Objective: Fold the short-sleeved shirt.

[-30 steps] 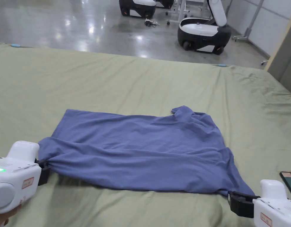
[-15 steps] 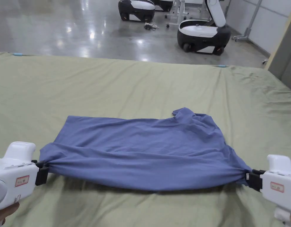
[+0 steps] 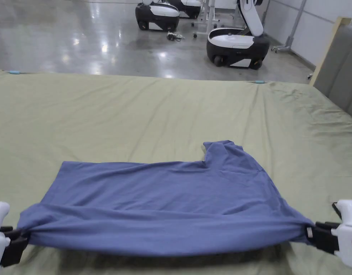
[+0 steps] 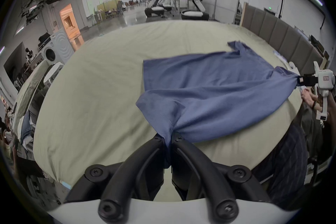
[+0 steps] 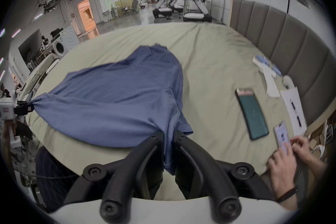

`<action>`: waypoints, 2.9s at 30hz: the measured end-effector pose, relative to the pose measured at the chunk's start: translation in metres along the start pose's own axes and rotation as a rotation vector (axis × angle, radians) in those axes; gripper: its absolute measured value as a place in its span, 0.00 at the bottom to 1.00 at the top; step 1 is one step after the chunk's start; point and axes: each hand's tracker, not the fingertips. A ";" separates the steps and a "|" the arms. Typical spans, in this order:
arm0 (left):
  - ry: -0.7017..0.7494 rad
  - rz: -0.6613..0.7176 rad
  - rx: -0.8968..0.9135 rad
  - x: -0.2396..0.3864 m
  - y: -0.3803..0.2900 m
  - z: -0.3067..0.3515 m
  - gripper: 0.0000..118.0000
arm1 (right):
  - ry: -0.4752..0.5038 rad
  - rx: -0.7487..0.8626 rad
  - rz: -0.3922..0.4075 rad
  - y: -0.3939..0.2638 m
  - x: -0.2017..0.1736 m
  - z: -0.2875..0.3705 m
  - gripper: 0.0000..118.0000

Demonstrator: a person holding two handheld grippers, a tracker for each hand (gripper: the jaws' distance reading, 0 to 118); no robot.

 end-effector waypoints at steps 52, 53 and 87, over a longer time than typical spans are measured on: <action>0.110 0.072 -0.139 -0.031 0.201 -0.260 0.45 | 0.056 0.354 0.048 0.002 -0.113 -0.006 0.10; 0.115 0.117 -0.112 -0.028 0.202 -0.253 0.31 | 0.037 0.350 0.051 0.007 -0.108 -0.011 0.10; 0.078 0.060 0.098 -0.016 0.197 -0.149 0.00 | 0.003 -0.024 0.184 0.206 -0.027 -0.195 0.02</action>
